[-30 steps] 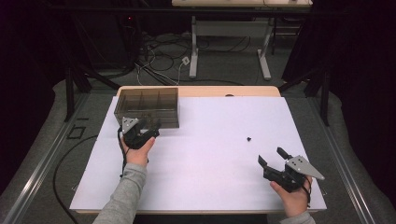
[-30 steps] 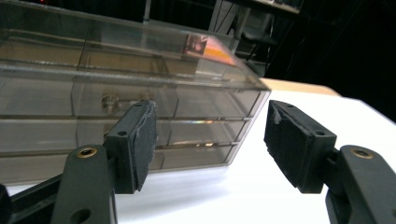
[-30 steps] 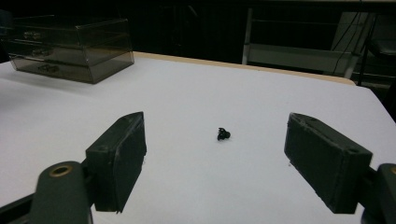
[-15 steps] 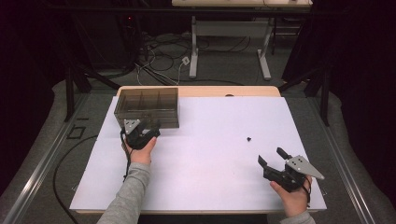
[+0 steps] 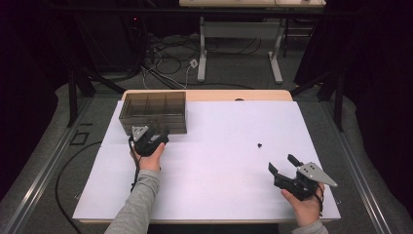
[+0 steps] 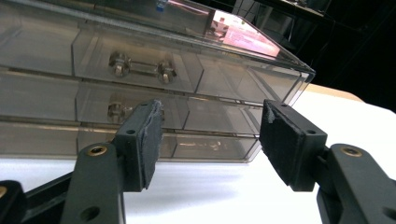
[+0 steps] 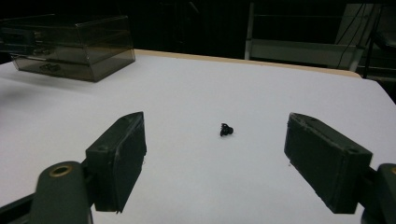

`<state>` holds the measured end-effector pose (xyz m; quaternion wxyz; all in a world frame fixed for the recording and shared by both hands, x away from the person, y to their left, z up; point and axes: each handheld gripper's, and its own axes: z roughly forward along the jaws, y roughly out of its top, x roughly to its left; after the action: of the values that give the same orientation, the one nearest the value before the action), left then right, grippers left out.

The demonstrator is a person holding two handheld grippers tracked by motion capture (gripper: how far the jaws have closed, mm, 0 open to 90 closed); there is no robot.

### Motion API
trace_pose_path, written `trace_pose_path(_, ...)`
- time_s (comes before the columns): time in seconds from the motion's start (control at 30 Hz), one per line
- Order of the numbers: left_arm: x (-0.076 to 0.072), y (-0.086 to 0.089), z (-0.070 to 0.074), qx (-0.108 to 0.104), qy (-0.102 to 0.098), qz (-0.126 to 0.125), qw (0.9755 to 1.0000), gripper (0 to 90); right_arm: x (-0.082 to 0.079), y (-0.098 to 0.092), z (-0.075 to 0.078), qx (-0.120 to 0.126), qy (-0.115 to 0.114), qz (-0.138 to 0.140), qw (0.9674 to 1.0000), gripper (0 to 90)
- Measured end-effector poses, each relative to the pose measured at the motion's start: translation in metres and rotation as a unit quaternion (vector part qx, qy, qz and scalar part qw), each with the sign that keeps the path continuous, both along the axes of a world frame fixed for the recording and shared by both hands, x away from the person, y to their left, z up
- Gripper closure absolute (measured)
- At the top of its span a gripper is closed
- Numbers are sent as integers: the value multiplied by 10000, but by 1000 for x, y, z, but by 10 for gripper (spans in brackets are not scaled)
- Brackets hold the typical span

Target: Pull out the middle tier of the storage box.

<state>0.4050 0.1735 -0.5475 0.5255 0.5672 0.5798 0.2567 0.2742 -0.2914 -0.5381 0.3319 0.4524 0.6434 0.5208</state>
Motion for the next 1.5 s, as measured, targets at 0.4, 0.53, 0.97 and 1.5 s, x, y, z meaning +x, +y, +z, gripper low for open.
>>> trace_pose_path(0.4,5,-2,-8,122,222,139,9996,510,2,0,-2,57,58,22,10000,205)
trace_pose_path(0.53,6,-2,-11,60,304,256,9992,570,2,0,-2,61,100,35,9999,205)
trace_pose_path(0.97,9,-1,-16,202,360,467,9981,595,3,-1,-3,102,126,7,9999,206)
trace_pose_path(1.5,14,0,-19,125,476,666,9966,697,2,-1,-3,135,167,6,9998,208)
